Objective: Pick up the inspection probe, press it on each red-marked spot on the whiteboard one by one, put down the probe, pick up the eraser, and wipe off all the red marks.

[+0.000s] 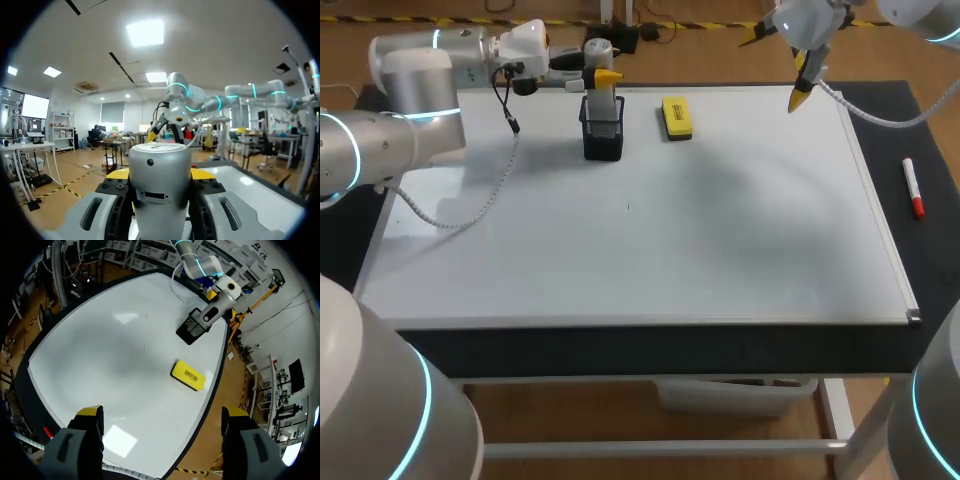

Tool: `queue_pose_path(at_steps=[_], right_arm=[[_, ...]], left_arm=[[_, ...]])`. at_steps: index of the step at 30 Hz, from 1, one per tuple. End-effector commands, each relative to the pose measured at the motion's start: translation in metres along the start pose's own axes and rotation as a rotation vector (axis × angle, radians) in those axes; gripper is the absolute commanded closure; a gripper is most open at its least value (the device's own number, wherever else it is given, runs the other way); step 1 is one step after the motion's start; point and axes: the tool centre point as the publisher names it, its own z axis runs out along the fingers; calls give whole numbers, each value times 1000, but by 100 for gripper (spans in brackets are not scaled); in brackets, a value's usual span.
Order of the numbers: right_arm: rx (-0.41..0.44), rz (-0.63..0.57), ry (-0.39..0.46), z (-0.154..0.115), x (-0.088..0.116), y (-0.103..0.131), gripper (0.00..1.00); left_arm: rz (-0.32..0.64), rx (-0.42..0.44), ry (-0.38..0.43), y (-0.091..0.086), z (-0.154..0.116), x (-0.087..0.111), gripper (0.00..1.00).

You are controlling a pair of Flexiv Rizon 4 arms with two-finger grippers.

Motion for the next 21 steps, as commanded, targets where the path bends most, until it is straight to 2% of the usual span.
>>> queue_pose_path(at_steps=[1,12,21], right_arm=[[2,-2,4,-1,-1,0,0],[2,-2,4,-1,-1,0,0],[2,-2,4,-1,-1,0,0]], left_arm=[[-2,9,18,8,-1,-8,100],[-7,4,18,22,-5,-9,100],[-11,8,22,24,-5,-9,100]])
